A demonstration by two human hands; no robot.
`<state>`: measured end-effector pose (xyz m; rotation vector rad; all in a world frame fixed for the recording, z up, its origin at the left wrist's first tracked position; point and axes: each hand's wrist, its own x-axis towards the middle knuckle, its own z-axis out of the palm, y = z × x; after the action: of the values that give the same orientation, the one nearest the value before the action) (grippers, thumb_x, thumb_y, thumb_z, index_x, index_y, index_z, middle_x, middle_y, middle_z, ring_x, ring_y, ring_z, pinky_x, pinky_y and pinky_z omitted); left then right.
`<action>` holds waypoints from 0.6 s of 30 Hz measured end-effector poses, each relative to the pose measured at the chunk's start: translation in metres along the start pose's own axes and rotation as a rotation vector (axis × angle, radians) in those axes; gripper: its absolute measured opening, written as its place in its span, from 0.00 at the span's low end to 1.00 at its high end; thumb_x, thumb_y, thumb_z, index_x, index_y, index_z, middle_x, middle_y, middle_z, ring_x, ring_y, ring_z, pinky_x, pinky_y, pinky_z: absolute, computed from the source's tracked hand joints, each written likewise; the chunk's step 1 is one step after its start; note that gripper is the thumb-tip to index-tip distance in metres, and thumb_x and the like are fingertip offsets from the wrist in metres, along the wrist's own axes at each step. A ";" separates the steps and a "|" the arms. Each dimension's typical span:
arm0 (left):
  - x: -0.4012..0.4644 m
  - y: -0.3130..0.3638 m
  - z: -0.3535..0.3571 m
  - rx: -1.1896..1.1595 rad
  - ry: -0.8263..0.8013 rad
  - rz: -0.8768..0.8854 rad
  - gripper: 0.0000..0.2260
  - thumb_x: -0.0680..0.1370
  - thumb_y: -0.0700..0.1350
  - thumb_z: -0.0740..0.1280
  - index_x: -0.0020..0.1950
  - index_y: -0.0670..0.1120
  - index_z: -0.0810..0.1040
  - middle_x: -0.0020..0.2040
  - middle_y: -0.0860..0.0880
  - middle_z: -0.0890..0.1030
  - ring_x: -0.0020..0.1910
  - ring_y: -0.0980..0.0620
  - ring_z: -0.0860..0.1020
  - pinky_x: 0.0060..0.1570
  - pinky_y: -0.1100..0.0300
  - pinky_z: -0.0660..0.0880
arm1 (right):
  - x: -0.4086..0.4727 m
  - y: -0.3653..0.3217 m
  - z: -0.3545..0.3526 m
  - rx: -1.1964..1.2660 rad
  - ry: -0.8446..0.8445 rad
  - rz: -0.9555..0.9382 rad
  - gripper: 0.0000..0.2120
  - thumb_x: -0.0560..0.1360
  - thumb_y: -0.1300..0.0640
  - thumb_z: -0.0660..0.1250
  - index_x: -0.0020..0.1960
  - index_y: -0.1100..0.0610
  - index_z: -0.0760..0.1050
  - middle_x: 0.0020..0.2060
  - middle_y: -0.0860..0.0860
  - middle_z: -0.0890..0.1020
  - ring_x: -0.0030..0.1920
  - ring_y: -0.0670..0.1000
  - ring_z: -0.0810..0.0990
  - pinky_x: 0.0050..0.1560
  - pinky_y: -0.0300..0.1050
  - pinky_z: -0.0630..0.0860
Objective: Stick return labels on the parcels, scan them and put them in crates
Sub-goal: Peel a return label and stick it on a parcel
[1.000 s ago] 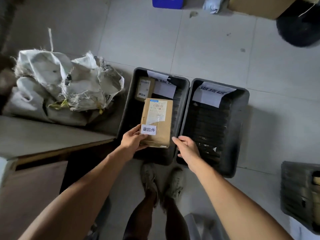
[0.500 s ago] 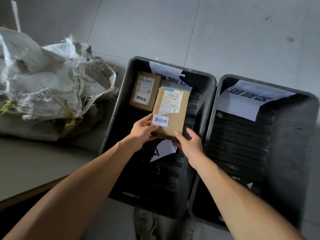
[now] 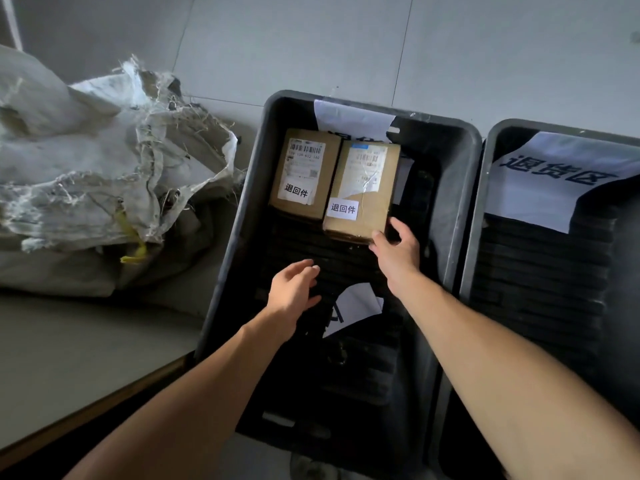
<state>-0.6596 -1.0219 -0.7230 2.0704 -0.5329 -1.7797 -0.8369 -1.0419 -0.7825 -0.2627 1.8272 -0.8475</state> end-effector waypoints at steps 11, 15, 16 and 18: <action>-0.008 -0.003 -0.004 0.036 -0.039 0.002 0.09 0.83 0.42 0.63 0.62 0.47 0.79 0.55 0.48 0.82 0.60 0.49 0.79 0.59 0.53 0.77 | 0.016 0.004 0.012 -0.121 -0.066 0.094 0.36 0.78 0.59 0.70 0.81 0.46 0.57 0.74 0.52 0.70 0.68 0.55 0.75 0.68 0.56 0.75; -0.048 0.014 -0.009 0.023 -0.034 0.015 0.10 0.84 0.41 0.63 0.64 0.47 0.78 0.56 0.47 0.82 0.59 0.49 0.79 0.60 0.52 0.77 | -0.041 -0.025 -0.008 -0.326 -0.066 0.065 0.34 0.78 0.56 0.70 0.80 0.45 0.59 0.72 0.54 0.71 0.66 0.57 0.77 0.64 0.58 0.78; -0.064 0.019 -0.010 0.026 -0.031 0.015 0.10 0.84 0.41 0.63 0.64 0.47 0.78 0.55 0.47 0.82 0.58 0.49 0.79 0.60 0.52 0.77 | -0.062 -0.036 -0.016 -0.352 -0.084 0.062 0.31 0.79 0.55 0.69 0.78 0.47 0.63 0.68 0.55 0.75 0.63 0.57 0.79 0.62 0.57 0.79; -0.098 0.028 -0.011 0.060 -0.027 0.012 0.10 0.83 0.41 0.64 0.63 0.47 0.79 0.55 0.45 0.82 0.57 0.49 0.80 0.59 0.51 0.77 | -0.107 -0.056 -0.033 -0.428 -0.142 0.078 0.26 0.79 0.55 0.69 0.75 0.50 0.69 0.63 0.54 0.78 0.60 0.56 0.80 0.61 0.56 0.80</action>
<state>-0.6640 -0.9968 -0.6234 2.0805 -0.6122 -1.8084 -0.8322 -1.0100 -0.6614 -0.5062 1.8568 -0.3659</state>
